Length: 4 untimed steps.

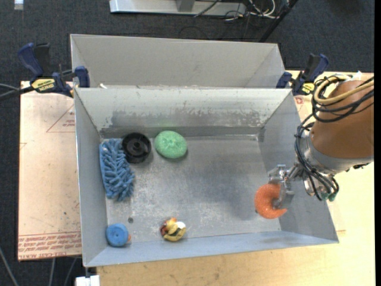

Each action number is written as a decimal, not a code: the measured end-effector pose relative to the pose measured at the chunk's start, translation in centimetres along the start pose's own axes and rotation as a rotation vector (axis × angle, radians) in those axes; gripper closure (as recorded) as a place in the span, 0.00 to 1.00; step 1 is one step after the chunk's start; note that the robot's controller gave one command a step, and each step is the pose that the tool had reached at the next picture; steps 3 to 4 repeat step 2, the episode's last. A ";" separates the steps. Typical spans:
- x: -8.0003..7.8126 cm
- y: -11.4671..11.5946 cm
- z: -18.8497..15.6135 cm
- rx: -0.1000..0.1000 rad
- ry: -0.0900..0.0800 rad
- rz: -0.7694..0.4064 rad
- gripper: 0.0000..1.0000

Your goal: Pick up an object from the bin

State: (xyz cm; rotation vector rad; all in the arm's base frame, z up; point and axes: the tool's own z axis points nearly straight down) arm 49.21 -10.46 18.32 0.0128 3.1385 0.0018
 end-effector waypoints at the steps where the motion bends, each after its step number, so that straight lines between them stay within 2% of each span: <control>1: 0.0 0.0 0.0 0.000 0.000 0.000 1.00; 2: -0.3 0.3 -4.3 -0.002 0.006 -0.010 1.00; 4: -0.3 0.3 -4.3 -0.002 0.006 -0.010 1.00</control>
Offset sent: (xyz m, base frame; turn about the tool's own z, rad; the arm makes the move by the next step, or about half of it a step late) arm 0.0081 0.0064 0.0917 -0.0261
